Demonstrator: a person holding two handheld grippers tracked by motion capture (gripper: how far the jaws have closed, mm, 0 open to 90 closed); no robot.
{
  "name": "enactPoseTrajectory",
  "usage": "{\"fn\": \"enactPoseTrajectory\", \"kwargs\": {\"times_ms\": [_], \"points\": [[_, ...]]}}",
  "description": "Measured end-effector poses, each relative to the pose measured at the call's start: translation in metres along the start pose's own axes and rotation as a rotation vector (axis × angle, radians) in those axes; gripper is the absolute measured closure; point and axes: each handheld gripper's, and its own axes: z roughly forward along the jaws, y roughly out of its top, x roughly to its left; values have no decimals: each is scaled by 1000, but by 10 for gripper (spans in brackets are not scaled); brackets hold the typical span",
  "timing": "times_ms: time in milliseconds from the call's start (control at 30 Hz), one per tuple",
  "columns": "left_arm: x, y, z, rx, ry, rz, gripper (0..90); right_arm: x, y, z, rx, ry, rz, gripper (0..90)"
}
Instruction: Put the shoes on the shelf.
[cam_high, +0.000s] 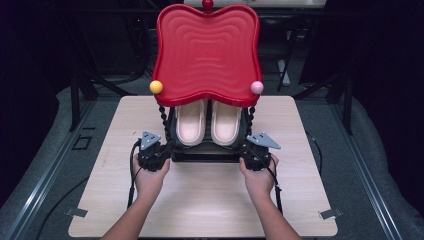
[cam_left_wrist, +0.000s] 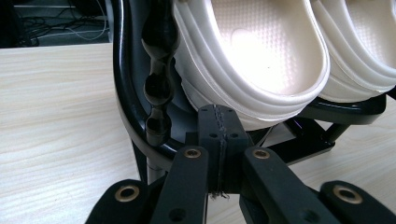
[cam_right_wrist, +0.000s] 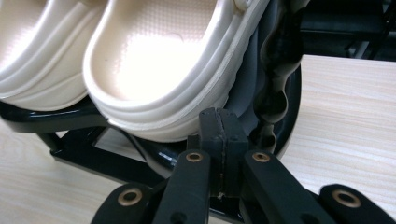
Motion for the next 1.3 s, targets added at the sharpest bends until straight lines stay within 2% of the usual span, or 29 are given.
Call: {"fn": "enactPoseTrajectory", "kwargs": {"times_ms": [100, 167, 200, 233, 333, 433, 467, 500, 900, 1133, 1267, 1300], "points": [[0, 0, 0, 1, -1, -4, 900, 1, 1, 5, 8, -1, 4, 900], [0, -2, -1, -3, 1, 2, 900, 8, 3, 10, 2, 12, 13, 900], [0, -2, -2, 1, 1, 6, 900, 10, 4, 10, 20, 18, 7, 900], [1, -2, -3, -4, 3, 3, 900, 13, 3, 12, 5, 20, 1, 900], [2, -2, -6, -2, -3, 2, 900, 21, 4, 14, 20, 25, -25, 900], [3, -2, -6, -7, -4, -2, 900, 24, 4, 16, 10, 24, -21, 900], [3, -3, -7, -4, -5, 1, 900, 23, 5, 14, 37, 29, -26, 900], [2, -3, -7, -5, -5, 3, 900, 22, 4, 16, 13, 27, -24, 900], [2, -6, -13, -20, -29, -1, 900, 16, 1, 8, 4, 30, -27, 900], [5, -7, -19, -15, -28, 7, 900, 7, -4, -10, -1, 34, -21, 900], [6, -8, -23, -18, -29, 4, 900, 4, -7, -17, -23, 34, -30, 900], [7, -8, -27, -20, -34, 9, 900, 0, -8, -25, -20, 38, -22, 900]]}}
